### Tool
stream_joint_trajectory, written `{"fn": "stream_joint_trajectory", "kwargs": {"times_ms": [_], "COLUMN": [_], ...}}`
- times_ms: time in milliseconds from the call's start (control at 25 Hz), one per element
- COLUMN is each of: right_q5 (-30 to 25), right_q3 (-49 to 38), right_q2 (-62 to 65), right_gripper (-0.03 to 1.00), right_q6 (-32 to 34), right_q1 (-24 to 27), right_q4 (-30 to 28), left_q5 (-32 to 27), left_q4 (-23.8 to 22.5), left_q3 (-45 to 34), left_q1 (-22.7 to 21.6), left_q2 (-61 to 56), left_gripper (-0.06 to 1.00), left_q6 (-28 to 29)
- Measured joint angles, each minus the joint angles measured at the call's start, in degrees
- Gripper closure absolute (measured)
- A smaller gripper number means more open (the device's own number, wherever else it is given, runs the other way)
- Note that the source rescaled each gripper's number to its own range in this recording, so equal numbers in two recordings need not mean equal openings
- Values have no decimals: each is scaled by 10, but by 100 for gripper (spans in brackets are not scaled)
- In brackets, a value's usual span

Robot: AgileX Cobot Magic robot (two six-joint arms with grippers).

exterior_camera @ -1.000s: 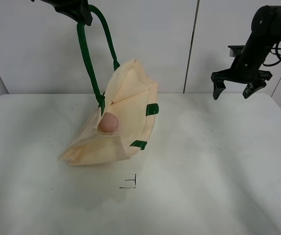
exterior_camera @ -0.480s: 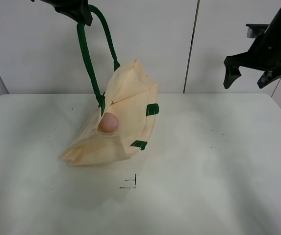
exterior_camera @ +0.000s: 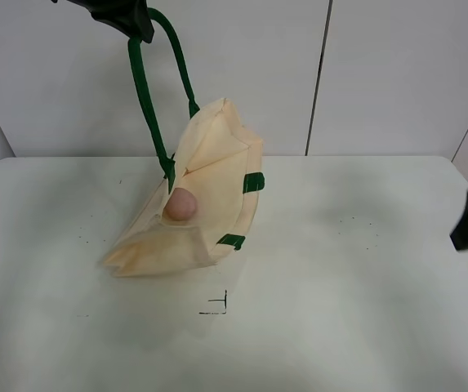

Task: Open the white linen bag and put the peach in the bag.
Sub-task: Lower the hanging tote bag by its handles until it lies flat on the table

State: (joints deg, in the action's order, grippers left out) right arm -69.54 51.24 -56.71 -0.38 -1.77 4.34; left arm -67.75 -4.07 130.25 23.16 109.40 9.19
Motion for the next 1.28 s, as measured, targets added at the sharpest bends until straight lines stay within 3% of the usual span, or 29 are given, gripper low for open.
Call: {"fn": "stream_joint_trajectory", "kwargs": {"times_ms": [120,320,560,720,1280], "right_q5": [11,85,104,104,104], "right_q3": [-99,-206,-229,-230,-231], "right_q2": [133,358,516,566,568], "right_gripper": [-3,-3,-3,-3,-3], "right_q6": [-11,-22,-17,4,11], "right_q1": [0,0,0,0,0], "right_q4": [-1,-6,-24,-43,-43], "left_q5": [0,0,0,0,0], "left_q4": [0,0,0,0,0], "left_q3": [0,0,0,0,0], "left_q1": [0,0,0,0,0], "left_q2": [0,0,0,0,9], "left_gripper": [94,94,94,94,94], "left_q6": [0,0,0,0,0]}}
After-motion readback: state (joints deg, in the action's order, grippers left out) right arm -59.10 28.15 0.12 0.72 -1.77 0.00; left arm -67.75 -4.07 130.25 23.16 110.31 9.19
